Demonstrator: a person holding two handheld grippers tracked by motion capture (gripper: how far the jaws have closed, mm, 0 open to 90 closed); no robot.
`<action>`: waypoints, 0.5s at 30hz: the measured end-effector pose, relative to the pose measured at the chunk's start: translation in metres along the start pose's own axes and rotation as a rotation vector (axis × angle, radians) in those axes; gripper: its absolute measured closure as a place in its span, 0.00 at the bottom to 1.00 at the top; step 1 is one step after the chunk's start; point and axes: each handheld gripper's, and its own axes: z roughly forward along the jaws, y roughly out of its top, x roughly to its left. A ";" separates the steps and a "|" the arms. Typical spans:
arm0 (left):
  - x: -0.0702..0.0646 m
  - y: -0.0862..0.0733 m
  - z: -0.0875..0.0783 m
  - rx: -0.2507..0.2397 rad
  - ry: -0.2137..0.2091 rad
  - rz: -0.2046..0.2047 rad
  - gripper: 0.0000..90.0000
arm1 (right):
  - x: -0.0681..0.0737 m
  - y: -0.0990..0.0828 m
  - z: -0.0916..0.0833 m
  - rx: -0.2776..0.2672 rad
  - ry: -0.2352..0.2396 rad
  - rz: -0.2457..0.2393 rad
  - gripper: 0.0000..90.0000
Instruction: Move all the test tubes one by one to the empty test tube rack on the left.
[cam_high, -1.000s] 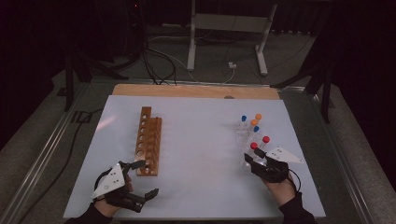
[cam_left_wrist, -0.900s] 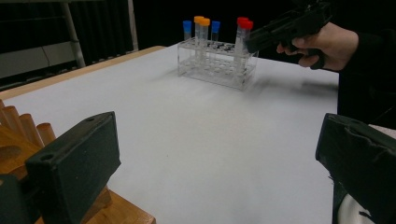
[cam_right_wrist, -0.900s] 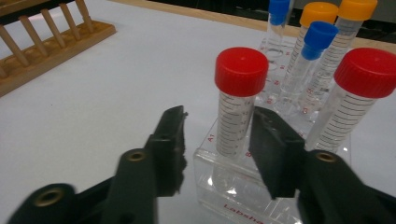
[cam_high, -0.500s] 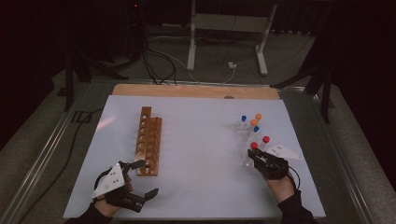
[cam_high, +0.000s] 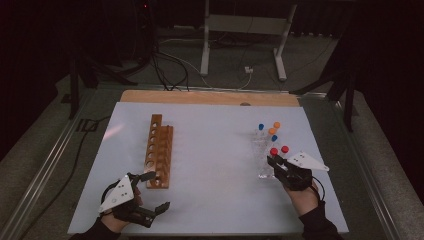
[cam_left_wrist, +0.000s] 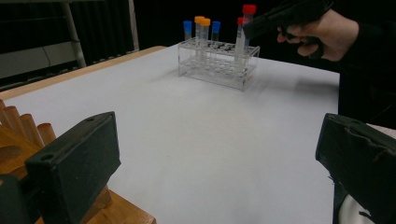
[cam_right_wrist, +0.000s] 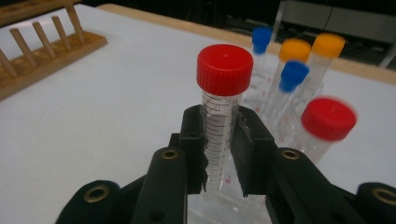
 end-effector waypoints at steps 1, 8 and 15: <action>0.000 0.000 0.000 0.000 0.000 0.000 0.01 | 0.000 0.004 -0.003 -0.012 0.001 -0.005 0.83; -0.002 0.001 0.000 -0.002 0.010 0.015 0.01 | 0.003 0.023 -0.016 -0.075 -0.016 -0.046 0.83; -0.006 0.009 0.002 -0.001 -0.025 0.009 0.01 | 0.012 0.031 -0.014 -0.083 0.023 -0.065 0.83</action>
